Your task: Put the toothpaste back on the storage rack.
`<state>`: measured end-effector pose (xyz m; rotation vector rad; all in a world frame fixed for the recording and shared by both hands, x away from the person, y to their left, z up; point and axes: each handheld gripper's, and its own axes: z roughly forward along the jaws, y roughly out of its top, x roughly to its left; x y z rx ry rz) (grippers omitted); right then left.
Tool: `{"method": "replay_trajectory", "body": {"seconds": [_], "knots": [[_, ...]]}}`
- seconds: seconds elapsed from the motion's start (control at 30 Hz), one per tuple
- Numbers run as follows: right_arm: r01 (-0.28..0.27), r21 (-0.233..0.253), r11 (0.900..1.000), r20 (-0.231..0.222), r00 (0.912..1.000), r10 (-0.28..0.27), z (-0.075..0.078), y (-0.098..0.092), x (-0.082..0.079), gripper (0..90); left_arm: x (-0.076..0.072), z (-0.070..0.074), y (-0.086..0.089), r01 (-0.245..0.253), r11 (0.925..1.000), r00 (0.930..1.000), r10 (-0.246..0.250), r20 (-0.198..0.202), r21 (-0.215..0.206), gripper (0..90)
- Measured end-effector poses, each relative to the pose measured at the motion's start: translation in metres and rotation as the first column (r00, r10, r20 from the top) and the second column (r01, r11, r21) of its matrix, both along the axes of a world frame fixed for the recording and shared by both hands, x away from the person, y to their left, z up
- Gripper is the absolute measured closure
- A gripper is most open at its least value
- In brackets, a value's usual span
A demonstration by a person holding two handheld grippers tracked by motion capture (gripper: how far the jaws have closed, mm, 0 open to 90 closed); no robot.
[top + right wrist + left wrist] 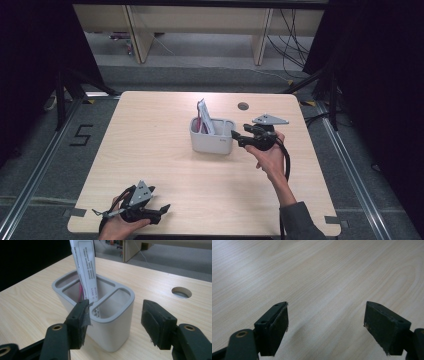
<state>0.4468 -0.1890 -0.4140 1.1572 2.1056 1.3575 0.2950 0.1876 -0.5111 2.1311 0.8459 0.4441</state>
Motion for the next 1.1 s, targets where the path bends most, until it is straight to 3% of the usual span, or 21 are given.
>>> {"method": "replay_trajectory", "body": {"seconds": [0.1, 0.17, 0.2, 0.37, 0.4, 0.5, 0.53, 0.57, 0.63, 0.77, 0.8, 0.83, 0.87, 0.97, 1.0, 1.03, 1.1], "knots": [[0.002, 0.008, 1.0, -0.019, 0.9998, -0.002, 0.001, 0.0, -0.003, 39.1, 0.0, 0.0, 0.0, 0.003, 1.0, 1.0, -0.003, 0.001, 0.004, 19.4], [-0.002, -0.014, 1.0, 0.002, 1.0, 0.002, 0.002, -0.003, -0.004, 38.6, 0.0, 0.001, 0.0, -0.003, 1.0, 1.0, 0.003, 0.0, 0.008, 19.3], [0.004, -0.004, 1.0, -0.019, 0.9998, -0.004, 0.002, -0.002, -0.006, 38.4, 0.0, 0.001, 0.0, -0.003, 1.0, 1.0, 0.003, 0.005, 0.009, 19.4], [-0.003, -0.009, 1.0, 0.007, 1.0, 0.003, 0.001, -0.007, -0.01, 37.8, 0.001, 0.0, 0.0, -0.001, 1.0, 1.0, 0.001, 0.007, 0.003, 19.3], [0.004, -0.001, 1.0, -0.01, 0.9999, -0.004, 0.001, -0.008, -0.012, 37.8, 0.0, 0.0, 0.0, 0.0, 1.0, 1.0, 0.0, 0.003, 0.002, 19.4], [0.001, -0.007, 1.0, -0.004, 1.0, -0.001, -0.001, -0.013, -0.014, 36.4, 0.001, 0.0, 0.0, -0.007, 1.0, 1.0, 0.007, -0.004, 0.006, 19.4], [0.01, 0.0, 1.0, -0.028, 0.9996, -0.01, -0.001, -0.013, -0.016, 36.1, 0.001, 0.0, -0.001, -0.016, 0.9998, 0.9998, 0.016, -0.007, -0.007, 19.3], [-0.007, -0.026, 1.0, 0.002, 1.0, 0.007, -0.002, -0.017, -0.015, 35.8, 0.001, 0.001, -0.001, -0.011, 0.9999, 0.9999, 0.011, -0.008, -0.002, 19.3], [0.015, -0.009, 1.0, -0.035, 0.9993, -0.015, -0.003, -0.019, -0.019, 35.6, 0.001, 0.001, -0.001, -0.006, 1.0, 0.9999, 0.006, -0.013, 0.007, 19.3], [0.027, -0.016, 0.999, -0.027, 0.9993, -0.028, -0.006, -0.028, -0.021, 33.8, 0.001, 0.001, 0.0, 0.0, 1.0, 1.0, 0.0, -0.003, 0.008, 19.4], [0.041, 0.006, 0.999, -0.05, 0.9979, -0.04, -0.006, -0.028, -0.024, 33.8, 0.0, 0.001, 0.001, -0.004, 1.0, 1.0, 0.004, -0.005, 0.004, 19.3], [0.025, -0.01, 1.0, -0.028, 0.9993, -0.025, -0.006, -0.031, -0.022, 33.8, 0.0, 0.001, 0.001, -0.01, 0.9999, 0.9999, 0.01, -0.008, 0.0, 19.3], [0.043, -0.002, 0.999, -0.045, 0.998, -0.043, -0.006, -0.032, -0.025, 33.8, 0.0, 0.0, 0.001, -0.016, 0.9998, 0.9998, 0.016, -0.007, -0.013, 19.3], [0.04, -0.026, 0.999, -0.024, 0.9989, -0.041, -0.006, -0.039, -0.026, 33.4, 0.001, 0.001, 0.002, -0.009, 0.9999, 0.9999, 0.009, 0.008, 0.012, 19.4], [0.057, 0.007, 0.998, -0.042, 0.9975, -0.057, -0.007, -0.038, -0.028, 33.2, 0.001, 0.001, 0.003, -0.008, 0.9999, 0.9999, 0.008, 0.009, 0.013, 19.3], [0.035, -0.004, 0.999, -0.043, 0.9985, -0.035, -0.008, -0.041, -0.028, 33.0, 0.001, 0.001, 0.003, -0.007, 0.9999, 1.0, 0.007, 0.002, 0.012, 19.3], [0.043, -0.005, 0.999, -0.05, 0.9978, -0.043, -0.008, -0.042, -0.03, 32.6, 0.0, 0.001, 0.003, -0.017, 0.9999, 0.9999, 0.017, -0.001, 0.004, 19.4]]}}
